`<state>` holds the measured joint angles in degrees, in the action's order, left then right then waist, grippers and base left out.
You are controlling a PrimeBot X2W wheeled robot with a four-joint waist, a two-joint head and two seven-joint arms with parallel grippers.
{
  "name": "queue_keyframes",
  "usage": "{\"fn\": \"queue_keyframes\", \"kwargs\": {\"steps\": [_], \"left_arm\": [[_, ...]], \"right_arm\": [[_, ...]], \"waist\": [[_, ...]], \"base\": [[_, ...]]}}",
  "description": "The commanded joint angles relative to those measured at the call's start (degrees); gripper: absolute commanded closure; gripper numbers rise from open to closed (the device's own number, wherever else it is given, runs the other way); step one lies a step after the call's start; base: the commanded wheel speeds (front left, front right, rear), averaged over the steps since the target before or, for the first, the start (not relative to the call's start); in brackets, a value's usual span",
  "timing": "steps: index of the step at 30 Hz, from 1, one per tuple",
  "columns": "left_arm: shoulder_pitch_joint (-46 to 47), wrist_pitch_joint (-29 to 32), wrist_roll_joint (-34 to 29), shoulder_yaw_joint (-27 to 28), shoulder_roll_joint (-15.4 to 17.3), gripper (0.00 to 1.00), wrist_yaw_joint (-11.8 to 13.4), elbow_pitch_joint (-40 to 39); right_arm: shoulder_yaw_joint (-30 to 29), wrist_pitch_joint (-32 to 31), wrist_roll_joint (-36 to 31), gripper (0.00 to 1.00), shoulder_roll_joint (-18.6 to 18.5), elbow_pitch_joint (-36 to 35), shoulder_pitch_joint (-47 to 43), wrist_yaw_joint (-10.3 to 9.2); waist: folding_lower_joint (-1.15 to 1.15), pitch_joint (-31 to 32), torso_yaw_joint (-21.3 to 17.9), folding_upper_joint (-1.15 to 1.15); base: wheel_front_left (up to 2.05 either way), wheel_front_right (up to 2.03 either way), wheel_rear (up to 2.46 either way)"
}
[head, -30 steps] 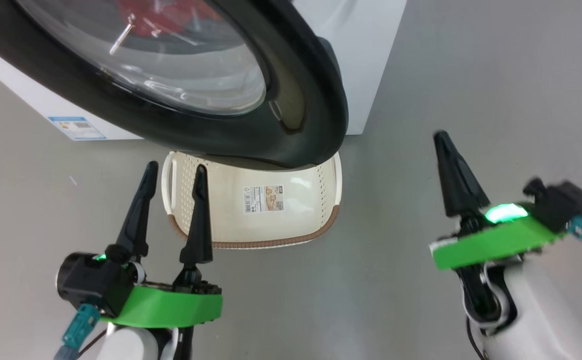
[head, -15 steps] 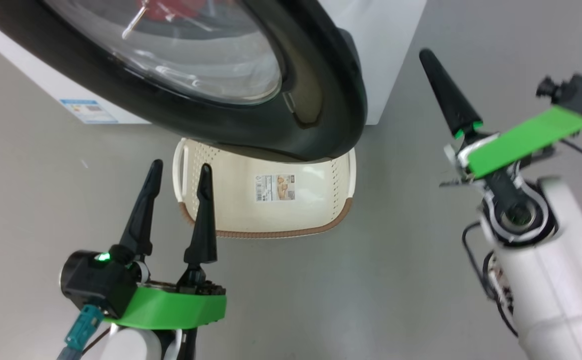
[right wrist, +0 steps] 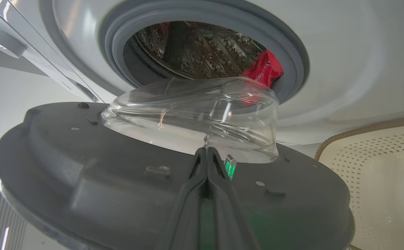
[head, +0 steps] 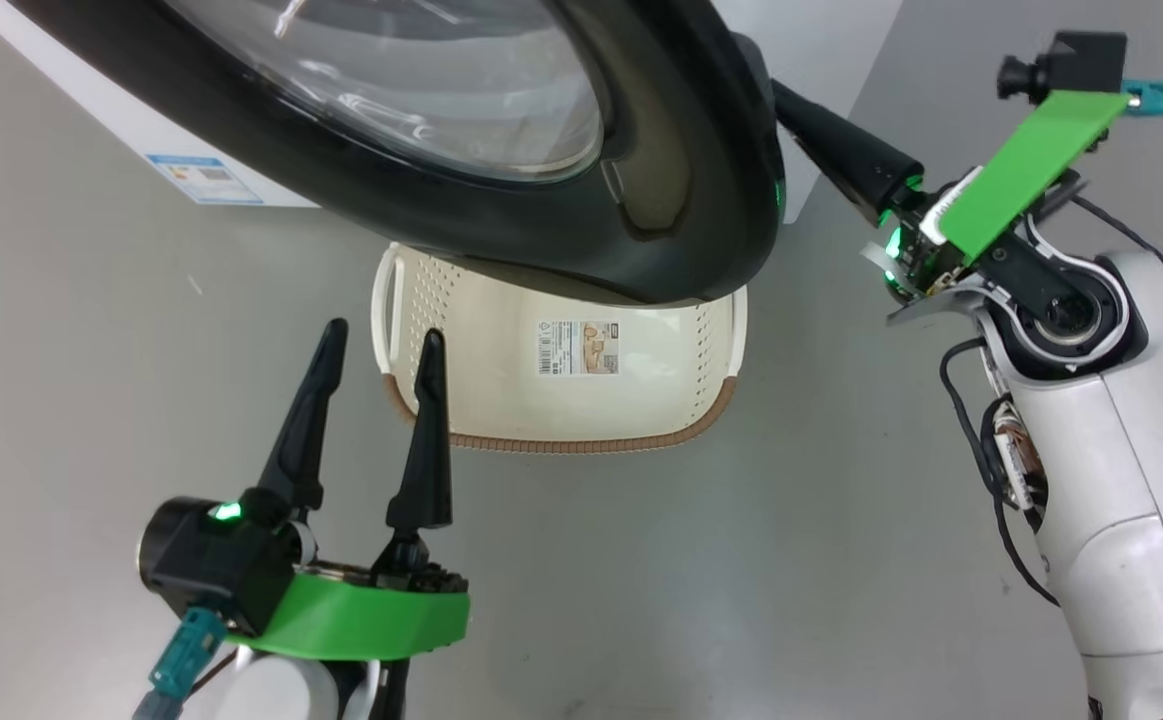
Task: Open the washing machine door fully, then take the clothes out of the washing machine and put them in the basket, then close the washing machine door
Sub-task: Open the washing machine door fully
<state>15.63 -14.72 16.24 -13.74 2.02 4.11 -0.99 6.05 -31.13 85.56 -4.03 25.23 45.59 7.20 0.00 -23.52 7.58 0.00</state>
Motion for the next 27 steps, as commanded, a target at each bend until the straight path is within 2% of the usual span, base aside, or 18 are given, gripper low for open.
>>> {"fn": "queue_keyframes", "kwargs": {"steps": [1,14,27], "left_arm": [[1.22,-0.28,0.48,1.45,0.86,0.0,0.46,-1.18],[1.81,-0.28,0.48,0.61,0.86,0.0,0.31,0.36],[0.76,-0.28,0.56,0.88,0.86,0.0,0.03,1.65]], "right_arm": [[0.85,-0.88,0.91,1.0,0.71,-1.4,1.31,0.29],[2.45,-6.07,1.93,1.0,0.9,-2.68,1.6,0.29],[4.05,-7.83,1.6,1.0,1.02,-7.54,-4.9,0.29]], "waist": [[0.0,-0.3,0.23,0.0],[0.0,-0.06,0.75,0.0],[0.0,3.22,2.59,0.0]], "base": [[0.0,0.0,0.0],[0.0,0.0,0.0],[0.0,0.0,0.0]]}}
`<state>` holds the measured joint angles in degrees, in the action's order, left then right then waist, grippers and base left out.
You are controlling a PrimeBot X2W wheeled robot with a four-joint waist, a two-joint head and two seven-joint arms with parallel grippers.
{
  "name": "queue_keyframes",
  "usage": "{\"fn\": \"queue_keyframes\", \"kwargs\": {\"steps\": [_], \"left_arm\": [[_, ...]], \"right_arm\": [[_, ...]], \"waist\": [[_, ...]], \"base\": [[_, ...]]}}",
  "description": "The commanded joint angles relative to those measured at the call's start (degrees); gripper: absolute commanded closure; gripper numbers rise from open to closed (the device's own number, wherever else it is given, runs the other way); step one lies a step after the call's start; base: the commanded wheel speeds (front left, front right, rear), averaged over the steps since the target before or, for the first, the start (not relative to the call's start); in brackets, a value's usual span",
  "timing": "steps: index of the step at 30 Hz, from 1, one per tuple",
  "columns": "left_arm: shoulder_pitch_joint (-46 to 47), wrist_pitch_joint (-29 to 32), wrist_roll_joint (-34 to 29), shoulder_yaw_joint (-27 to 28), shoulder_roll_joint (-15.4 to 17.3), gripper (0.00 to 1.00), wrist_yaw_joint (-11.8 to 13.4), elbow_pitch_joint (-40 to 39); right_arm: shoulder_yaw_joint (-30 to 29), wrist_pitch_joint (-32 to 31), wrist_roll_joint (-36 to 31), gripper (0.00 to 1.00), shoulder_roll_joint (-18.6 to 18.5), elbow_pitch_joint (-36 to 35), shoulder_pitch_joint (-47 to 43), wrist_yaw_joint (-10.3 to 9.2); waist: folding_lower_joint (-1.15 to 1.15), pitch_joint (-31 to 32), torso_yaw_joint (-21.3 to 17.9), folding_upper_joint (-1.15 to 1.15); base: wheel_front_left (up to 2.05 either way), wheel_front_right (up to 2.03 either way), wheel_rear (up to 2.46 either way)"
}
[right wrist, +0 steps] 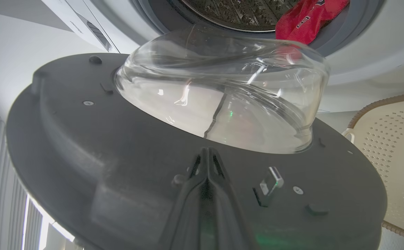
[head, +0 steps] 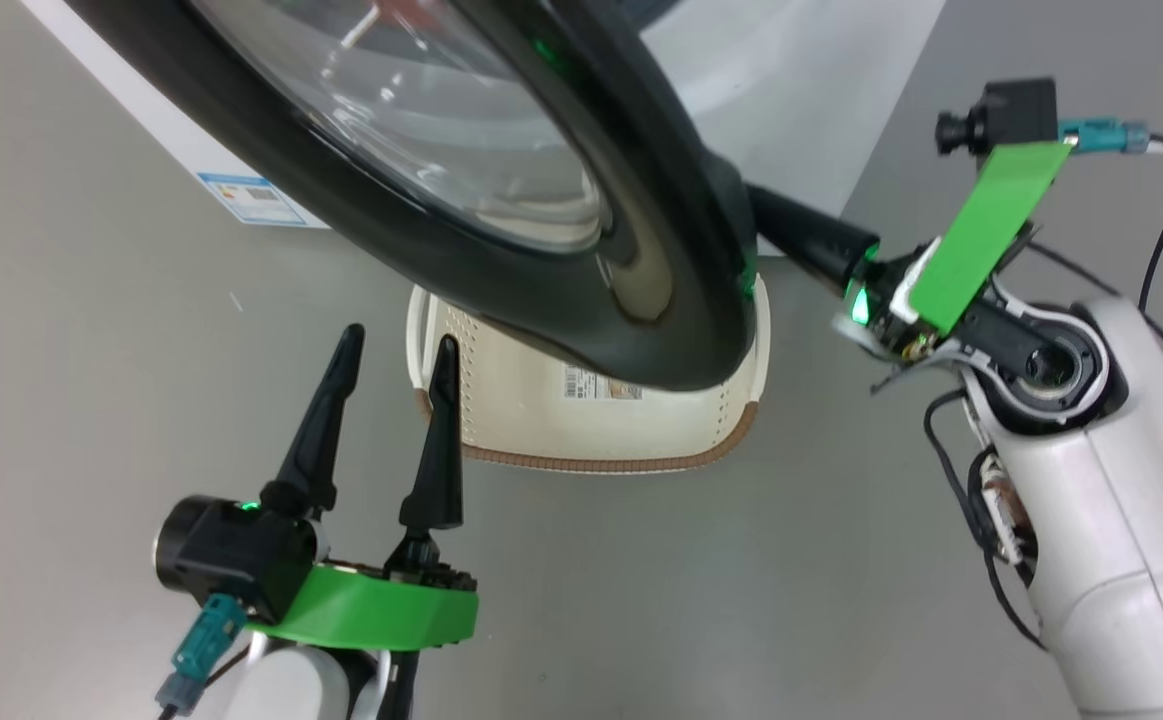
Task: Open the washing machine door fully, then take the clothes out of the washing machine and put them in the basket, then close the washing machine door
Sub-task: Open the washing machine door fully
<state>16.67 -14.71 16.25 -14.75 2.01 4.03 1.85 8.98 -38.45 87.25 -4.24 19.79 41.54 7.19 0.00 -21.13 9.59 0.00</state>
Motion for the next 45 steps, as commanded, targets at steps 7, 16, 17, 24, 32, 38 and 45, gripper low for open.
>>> {"fn": "queue_keyframes", "kwargs": {"steps": [7,16,17,24,32,38,45], "left_arm": [[-1.97,-0.29,1.18,1.98,0.87,0.0,0.48,-1.16],[-4.04,-0.29,1.52,2.48,0.87,0.0,0.58,-1.57],[-4.22,-0.29,1.56,2.44,0.87,0.0,0.58,-1.58],[-5.12,-0.29,1.82,2.41,0.87,0.0,0.84,-1.67],[-6.4,-0.29,2.22,2.83,0.87,0.0,1.24,-2.37],[-6.98,-0.29,2.47,2.48,0.87,0.0,1.46,-2.31],[-7.8,-0.29,2.61,2.56,0.87,0.0,1.68,-2.15]], "right_arm": [[1.59,-1.18,-0.04,1.0,1.27,-4.5,-5.52,0.3],[2.04,-1.48,0.58,1.0,1.32,-7.06,-10.76,0.3],[2.12,-1.51,0.65,1.0,1.32,-7.2,-11.13,0.3],[2.89,-1.58,1.02,1.0,1.34,-7.6,-12.65,0.3],[3.72,-1.42,1.36,1.0,1.35,-8.17,-13.46,0.3],[4.14,-1.79,1.59,1.0,1.35,-8.38,-14.77,0.3],[5.08,-1.99,2.52,1.0,1.35,-8.7,-16.73,0.3]], "waist": [[0.0,3.37,2.06,0.0],[0.0,6.08,4.79,0.0],[0.0,6.33,5.08,0.0],[0.0,7.38,6.44,0.0],[0.0,8.15,7.87,0.0],[0.0,9.09,9.44,0.0],[0.0,10.3,11.29,0.0]], "base": [[0.0,0.0,0.0],[0.0,0.0,0.0],[0.0,0.0,0.0],[0.0,0.0,0.0],[0.0,0.0,0.0],[0.0,0.0,0.0],[0.0,0.0,0.0]]}}
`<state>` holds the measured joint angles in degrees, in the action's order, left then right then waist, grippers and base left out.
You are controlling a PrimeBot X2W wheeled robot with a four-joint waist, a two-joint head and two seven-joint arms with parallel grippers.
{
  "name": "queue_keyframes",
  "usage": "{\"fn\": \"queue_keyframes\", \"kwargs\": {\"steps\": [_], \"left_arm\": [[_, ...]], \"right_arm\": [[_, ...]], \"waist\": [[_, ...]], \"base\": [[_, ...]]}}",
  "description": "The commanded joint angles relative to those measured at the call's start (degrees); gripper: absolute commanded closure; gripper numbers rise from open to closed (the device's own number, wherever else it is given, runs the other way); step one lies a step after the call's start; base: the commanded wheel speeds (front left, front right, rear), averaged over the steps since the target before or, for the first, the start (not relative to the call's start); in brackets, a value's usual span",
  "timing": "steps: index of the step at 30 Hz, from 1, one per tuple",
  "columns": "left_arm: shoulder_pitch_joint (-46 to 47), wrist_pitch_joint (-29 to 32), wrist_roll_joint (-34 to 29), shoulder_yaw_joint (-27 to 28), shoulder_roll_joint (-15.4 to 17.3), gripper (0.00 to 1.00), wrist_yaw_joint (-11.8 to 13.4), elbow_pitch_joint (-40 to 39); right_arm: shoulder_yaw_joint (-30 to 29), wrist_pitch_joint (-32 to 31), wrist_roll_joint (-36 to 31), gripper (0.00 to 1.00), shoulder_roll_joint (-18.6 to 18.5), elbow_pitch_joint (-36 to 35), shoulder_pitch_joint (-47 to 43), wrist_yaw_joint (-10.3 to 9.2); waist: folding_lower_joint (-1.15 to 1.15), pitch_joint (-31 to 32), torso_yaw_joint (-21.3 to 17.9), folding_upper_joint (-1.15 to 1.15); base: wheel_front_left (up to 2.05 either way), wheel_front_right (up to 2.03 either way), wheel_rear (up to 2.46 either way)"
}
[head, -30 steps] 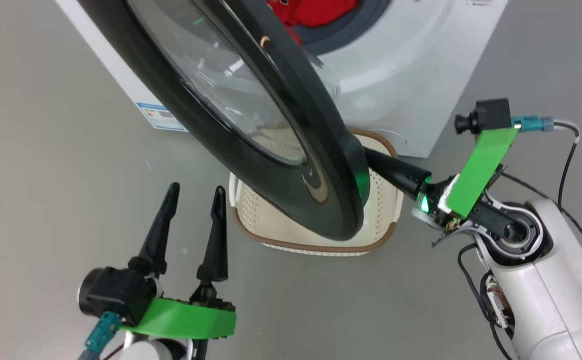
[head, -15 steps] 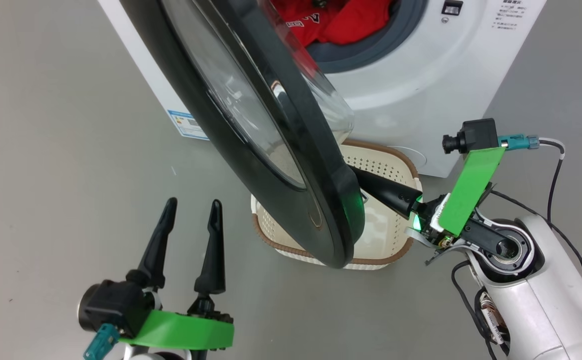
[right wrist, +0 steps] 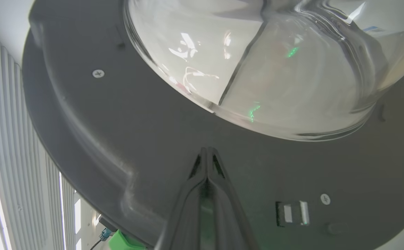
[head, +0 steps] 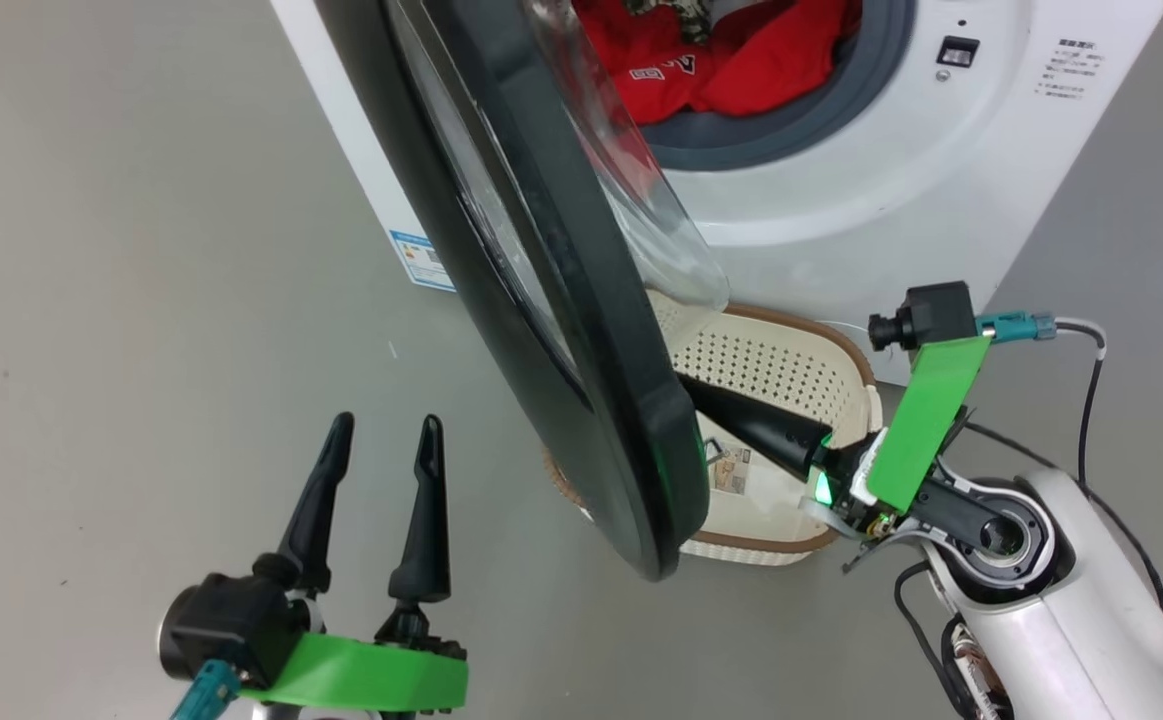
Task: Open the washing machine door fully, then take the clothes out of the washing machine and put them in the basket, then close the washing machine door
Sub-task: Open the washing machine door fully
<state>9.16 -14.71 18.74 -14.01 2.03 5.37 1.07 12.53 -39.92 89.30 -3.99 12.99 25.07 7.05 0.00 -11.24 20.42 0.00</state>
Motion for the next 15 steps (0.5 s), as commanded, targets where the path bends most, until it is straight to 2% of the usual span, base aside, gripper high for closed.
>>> {"fn": "queue_keyframes", "kwargs": {"steps": [1,15], "left_arm": [[-0.4,-0.29,0.15,1.84,0.85,0.0,0.36,-1.35],[-1.63,-0.29,0.64,1.47,0.85,0.0,0.47,-1.13]], "right_arm": [[1.74,-0.52,0.55,1.0,1.11,-1.93,-0.52,0.44],[3.73,-0.4,1.13,1.0,1.11,-2.32,-2.27,0.44]], "waist": [[0.0,0.56,0.75,0.0],[0.0,2.35,5.06,0.0]], "base": [[0.0,0.0,0.0],[0.0,0.0,0.0]]}}
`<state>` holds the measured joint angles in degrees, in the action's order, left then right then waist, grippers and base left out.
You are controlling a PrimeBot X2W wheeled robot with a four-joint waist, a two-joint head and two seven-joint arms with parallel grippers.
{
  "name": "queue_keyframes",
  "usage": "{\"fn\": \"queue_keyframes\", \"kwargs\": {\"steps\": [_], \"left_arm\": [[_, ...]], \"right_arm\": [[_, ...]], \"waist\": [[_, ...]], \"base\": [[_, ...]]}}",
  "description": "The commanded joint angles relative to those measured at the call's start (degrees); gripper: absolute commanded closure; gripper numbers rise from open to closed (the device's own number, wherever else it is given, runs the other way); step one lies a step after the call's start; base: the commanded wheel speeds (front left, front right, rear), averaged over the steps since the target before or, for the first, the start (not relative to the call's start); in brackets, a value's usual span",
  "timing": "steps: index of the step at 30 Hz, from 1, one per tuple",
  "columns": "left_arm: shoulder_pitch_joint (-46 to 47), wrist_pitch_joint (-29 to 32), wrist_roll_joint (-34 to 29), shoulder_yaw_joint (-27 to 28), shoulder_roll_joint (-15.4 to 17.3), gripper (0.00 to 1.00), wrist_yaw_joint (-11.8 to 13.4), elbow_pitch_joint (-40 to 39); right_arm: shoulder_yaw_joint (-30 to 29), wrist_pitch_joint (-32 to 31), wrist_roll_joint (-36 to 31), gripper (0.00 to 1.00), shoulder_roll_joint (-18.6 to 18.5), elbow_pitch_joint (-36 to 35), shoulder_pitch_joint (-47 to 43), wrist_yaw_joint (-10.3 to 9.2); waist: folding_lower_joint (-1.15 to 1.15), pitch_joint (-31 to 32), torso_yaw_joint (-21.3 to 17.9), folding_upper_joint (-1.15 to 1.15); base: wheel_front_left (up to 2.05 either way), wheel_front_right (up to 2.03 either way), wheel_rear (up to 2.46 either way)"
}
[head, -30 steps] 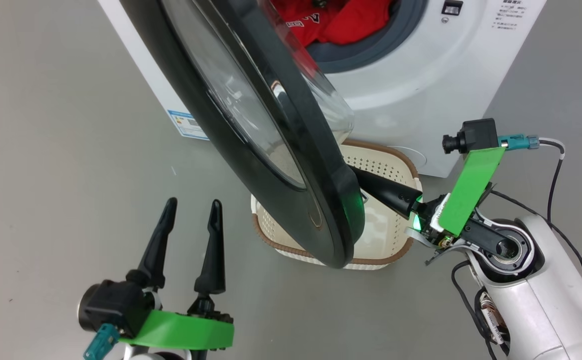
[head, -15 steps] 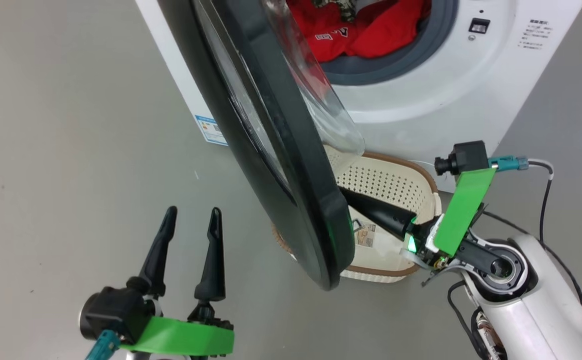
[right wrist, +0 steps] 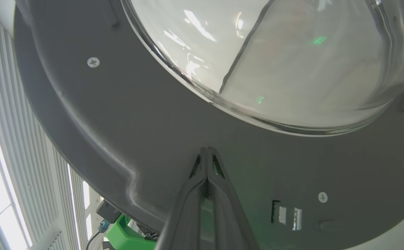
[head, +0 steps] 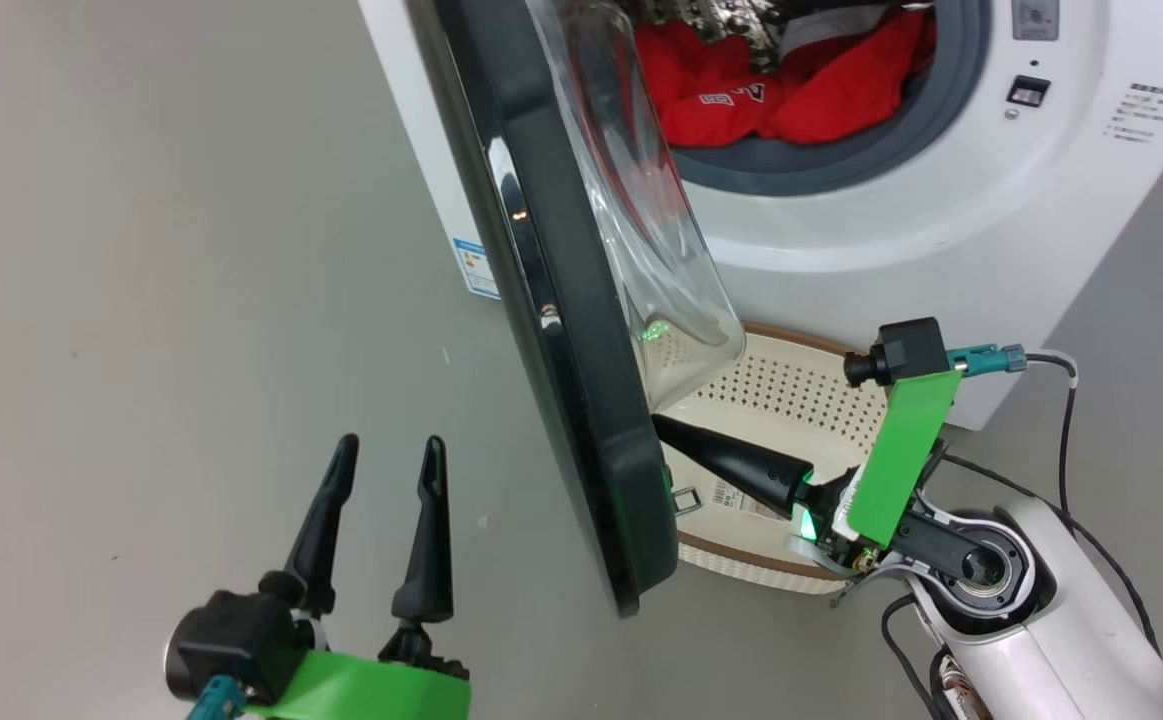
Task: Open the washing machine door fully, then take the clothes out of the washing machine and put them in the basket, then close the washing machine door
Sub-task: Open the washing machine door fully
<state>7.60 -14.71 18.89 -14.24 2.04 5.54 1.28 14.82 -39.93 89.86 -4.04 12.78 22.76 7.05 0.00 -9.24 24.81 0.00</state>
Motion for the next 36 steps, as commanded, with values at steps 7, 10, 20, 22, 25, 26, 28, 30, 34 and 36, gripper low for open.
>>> {"fn": "queue_keyframes", "kwargs": {"steps": [7,10,20,22,25,26,28,30,34,36], "left_arm": [[-0.57,-0.29,0.69,1.57,0.84,0.0,0.31,-1.27],[-0.62,-0.29,0.76,1.46,0.84,0.0,0.28,-1.17],[-1.28,-0.29,0.71,1.28,0.84,0.0,0.32,-0.8],[-1.34,-0.29,0.75,1.26,0.84,0.0,0.34,-0.8],[-1.4,-0.29,0.85,1.38,0.84,0.0,0.45,-0.84],[-1.43,-0.29,0.88,1.4,0.84,0.0,0.48,-0.88],[-1.52,-0.29,0.93,1.41,0.84,0.0,0.54,-1.0],[-1.64,-0.29,0.98,1.38,0.84,0.0,0.58,-1.07],[-1.74,-0.29,1.09,1.2,0.84,0.0,0.76,-1.04],[-1.72,-0.29,1.16,1.31,0.84,0.0,0.77,-0.99]], "right_arm": [[2.17,-0.35,1.03,1.0,1.16,-1.98,-0.4,0.44],[2.38,-0.28,1.1,1.0,1.16,-1.99,-0.51,0.44],[3.89,-0.01,1.96,1.0,1.16,-1.72,-1.01,0.44],[4.07,0.23,2.14,1.0,1.16,-1.71,-1.06,0.44],[4.42,0.43,2.35,1.0,1.12,-1.58,-0.95,0.44],[4.51,0.5,2.43,1.0,1.07,-1.54,-0.9,0.44],[4.63,0.67,2.58,1.0,0.91,-1.48,-0.82,0.44],[4.64,1.18,2.44,1.0,0.6,-1.48,-0.8,0.44],[4.67,3.9,-0.89,1.0,-0.63,-2.34,-0.85,0.44],[4.42,5.65,-3.01,1.0,-0.87,-2.98,-1.17,0.44]], "waist": [[0.0,0.73,2.9,0.0],[0.0,0.82,3.49,0.0],[0.0,1.84,5.5,0.0],[0.0,1.9,5.75,0.0],[0.0,1.82,5.84,0.0],[0.0,1.77,5.85,0.0],[0.0,1.71,5.86,0.0],[0.0,1.71,5.85,0.0],[0.0,1.67,5.65,0.0],[0.0,1.59,5.39,0.0]], "base": [[0.0,0.0,0.0],[0.0,0.0,0.0],[0.0,0.0,0.0],[0.0,0.0,0.0],[0.0,0.0,0.0],[0.0,0.0,0.0],[0.0,0.0,0.0],[0.0,0.0,0.0],[0.0,0.0,0.0],[0.0,0.0,0.0]]}}
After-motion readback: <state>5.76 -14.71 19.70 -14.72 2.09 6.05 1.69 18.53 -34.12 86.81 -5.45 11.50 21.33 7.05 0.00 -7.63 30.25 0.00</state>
